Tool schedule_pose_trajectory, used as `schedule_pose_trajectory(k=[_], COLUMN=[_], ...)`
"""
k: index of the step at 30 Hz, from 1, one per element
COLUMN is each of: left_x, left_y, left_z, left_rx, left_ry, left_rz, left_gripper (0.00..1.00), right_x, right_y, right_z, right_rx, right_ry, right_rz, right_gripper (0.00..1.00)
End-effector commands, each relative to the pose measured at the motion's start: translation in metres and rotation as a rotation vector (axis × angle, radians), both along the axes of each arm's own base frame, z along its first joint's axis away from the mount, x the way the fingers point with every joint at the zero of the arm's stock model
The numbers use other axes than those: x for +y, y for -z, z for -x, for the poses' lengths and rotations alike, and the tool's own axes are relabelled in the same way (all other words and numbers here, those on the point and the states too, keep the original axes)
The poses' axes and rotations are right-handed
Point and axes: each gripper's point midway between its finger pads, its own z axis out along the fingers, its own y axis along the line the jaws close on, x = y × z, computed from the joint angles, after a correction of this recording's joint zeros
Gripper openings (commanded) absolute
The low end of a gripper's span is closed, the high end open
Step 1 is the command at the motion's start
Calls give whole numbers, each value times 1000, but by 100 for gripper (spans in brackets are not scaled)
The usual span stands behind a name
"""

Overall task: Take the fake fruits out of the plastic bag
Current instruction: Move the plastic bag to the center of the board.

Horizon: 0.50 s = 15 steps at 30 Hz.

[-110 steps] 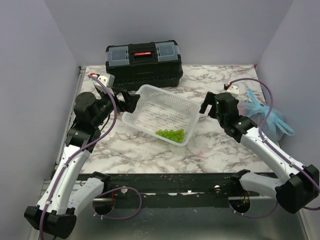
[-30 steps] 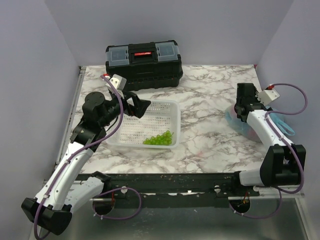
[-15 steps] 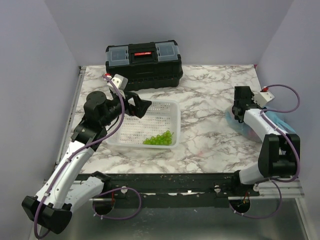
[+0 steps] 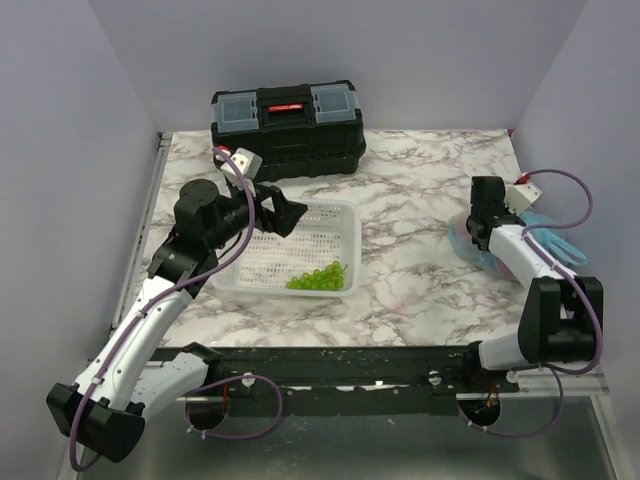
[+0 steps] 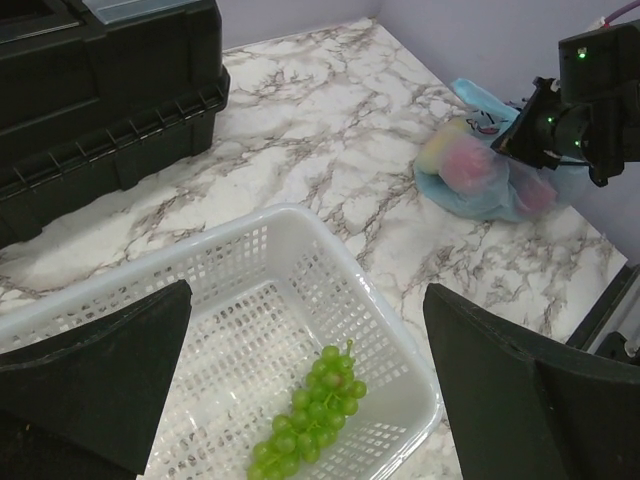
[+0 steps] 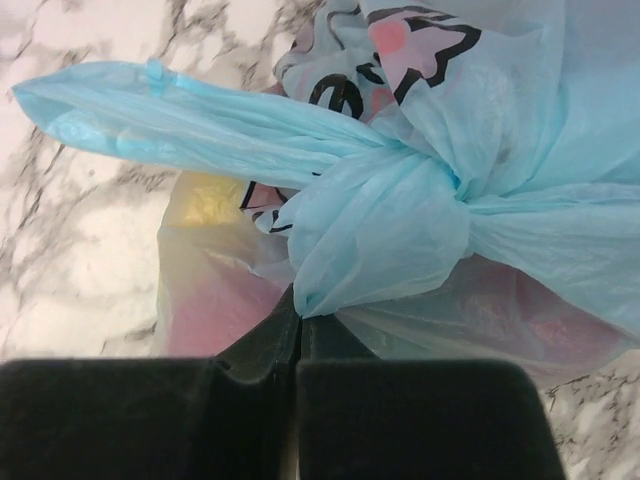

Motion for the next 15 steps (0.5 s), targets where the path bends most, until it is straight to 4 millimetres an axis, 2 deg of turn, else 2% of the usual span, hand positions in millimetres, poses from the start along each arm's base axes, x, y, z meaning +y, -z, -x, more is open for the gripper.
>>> schedule_pose_trajectory(k=[1, 7, 11, 15], left_x=[-9, -13, -14, -17], left_y=[4, 10, 15, 16], left_z=[5, 3, 1, 2], left_rx=[32, 55, 69, 78], left_ry=[51, 64, 62, 74], left_rz=[11, 8, 0, -1], left_gripper=[99, 99, 99, 99], right_x=[42, 124, 176, 218], right_y=[6, 14, 20, 29], right_z=[-4, 12, 38, 64], right_rx=[-22, -3, 37, 64], right_ry=[-185, -417, -517, -605], right_rz=[-121, -172, -215, -268], right_gripper=[1, 1, 1, 1])
